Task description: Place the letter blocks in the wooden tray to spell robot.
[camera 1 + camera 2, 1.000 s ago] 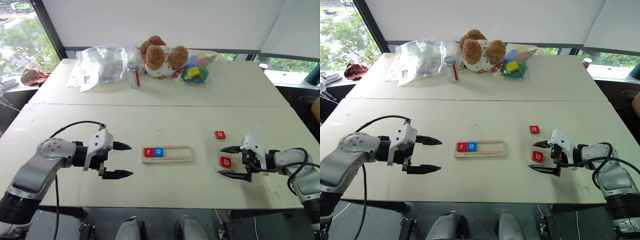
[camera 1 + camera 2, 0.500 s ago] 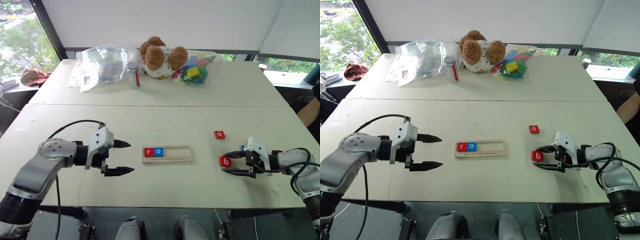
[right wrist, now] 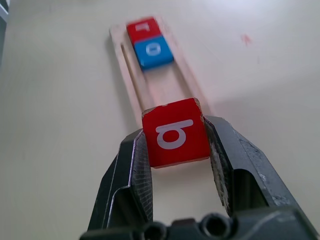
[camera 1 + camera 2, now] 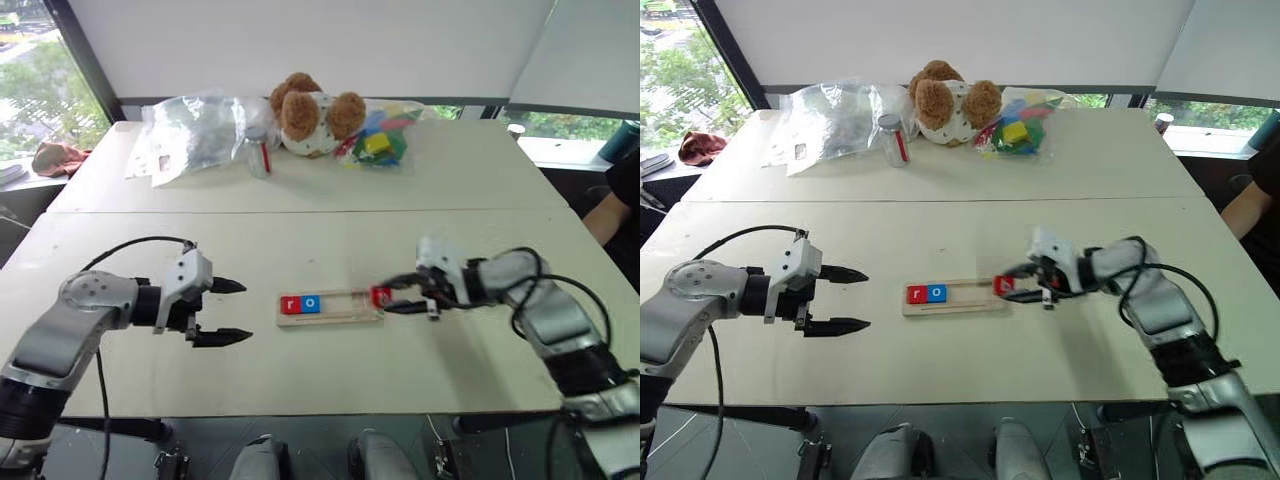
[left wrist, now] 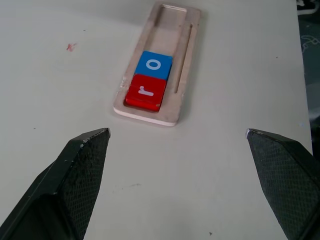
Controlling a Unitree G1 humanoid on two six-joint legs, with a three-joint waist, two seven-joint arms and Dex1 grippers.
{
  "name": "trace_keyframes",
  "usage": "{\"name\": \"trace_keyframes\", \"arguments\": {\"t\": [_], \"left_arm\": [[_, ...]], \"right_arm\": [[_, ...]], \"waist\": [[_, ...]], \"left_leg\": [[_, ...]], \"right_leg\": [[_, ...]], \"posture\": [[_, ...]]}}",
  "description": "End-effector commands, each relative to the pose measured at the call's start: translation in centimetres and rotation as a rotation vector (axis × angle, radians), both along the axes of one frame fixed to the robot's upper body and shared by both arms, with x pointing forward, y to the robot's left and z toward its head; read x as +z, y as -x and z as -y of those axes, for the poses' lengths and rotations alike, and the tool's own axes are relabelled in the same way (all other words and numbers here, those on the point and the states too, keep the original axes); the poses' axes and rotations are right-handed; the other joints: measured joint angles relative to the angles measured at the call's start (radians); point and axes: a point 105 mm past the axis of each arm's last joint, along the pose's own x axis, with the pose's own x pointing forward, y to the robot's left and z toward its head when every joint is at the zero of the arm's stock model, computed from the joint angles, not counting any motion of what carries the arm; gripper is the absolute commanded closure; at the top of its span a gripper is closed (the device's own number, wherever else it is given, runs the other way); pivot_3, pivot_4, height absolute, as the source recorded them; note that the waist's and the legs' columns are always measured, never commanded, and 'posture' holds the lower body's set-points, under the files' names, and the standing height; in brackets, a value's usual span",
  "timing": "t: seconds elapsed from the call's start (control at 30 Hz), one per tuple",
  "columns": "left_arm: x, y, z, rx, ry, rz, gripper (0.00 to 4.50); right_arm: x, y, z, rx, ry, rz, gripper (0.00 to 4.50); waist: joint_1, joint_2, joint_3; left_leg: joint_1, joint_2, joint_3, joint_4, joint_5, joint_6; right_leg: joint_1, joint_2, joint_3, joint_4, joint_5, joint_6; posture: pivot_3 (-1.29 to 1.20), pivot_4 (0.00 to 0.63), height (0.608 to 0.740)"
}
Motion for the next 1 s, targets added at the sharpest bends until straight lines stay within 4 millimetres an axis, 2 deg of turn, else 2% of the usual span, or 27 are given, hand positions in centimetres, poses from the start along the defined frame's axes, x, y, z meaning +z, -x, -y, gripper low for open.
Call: {"name": "trace_keyframes", "arguments": {"t": [0.03,0.27,0.47,1.0], "left_arm": [[0.5,0.1,-0.2,-0.005,-0.017,0.038,0.0],[-0.3,0.6,0.4,0.006,-0.004,0.036,0.0],[-0.1,0.5,0.8,0.014,0.019,0.039,0.0],[-0.5,0.1,1.1,0.028,0.031,0.046,0.0]], "right_arm": [[0.2,-0.6,-1.4,0.001,0.018,-0.003,3.34],[-0.6,-1.2,-4.0,0.061,0.061,0.006,3.34],[-1.1,-1.9,-4.6,0.081,0.089,0.007,3.34],[-1.7,-1.9,-6.9,0.128,0.079,-0.031,3.34]], "waist": [[0.003,0.0,0.0],[-0.006,0.0,0.0],[-0.007,0.0,0.0],[-0.008,0.0,0.0]], "left_leg": [[-0.002,-0.001,0.0,0.0,0.0,0.0],[-0.004,-0.002,0.001,0.001,0.002,-0.003],[-0.003,-0.002,0.001,0.001,0.001,-0.002],[-0.003,-0.001,0.001,0.001,0.002,-0.003]], "right_leg": [[-0.002,-0.001,0.0,0.0,0.0,0.0],[-0.002,-0.003,0.0,-0.002,0.0,0.0],[-0.003,-0.002,0.0,-0.001,0.0,0.0],[-0.003,-0.002,0.0,0.0,0.0,0.0]], "posture": [[0.0,0.15,0.74],[0.0,0.15,0.74],[0.0,0.15,0.74],[0.0,0.15,0.74]]}}
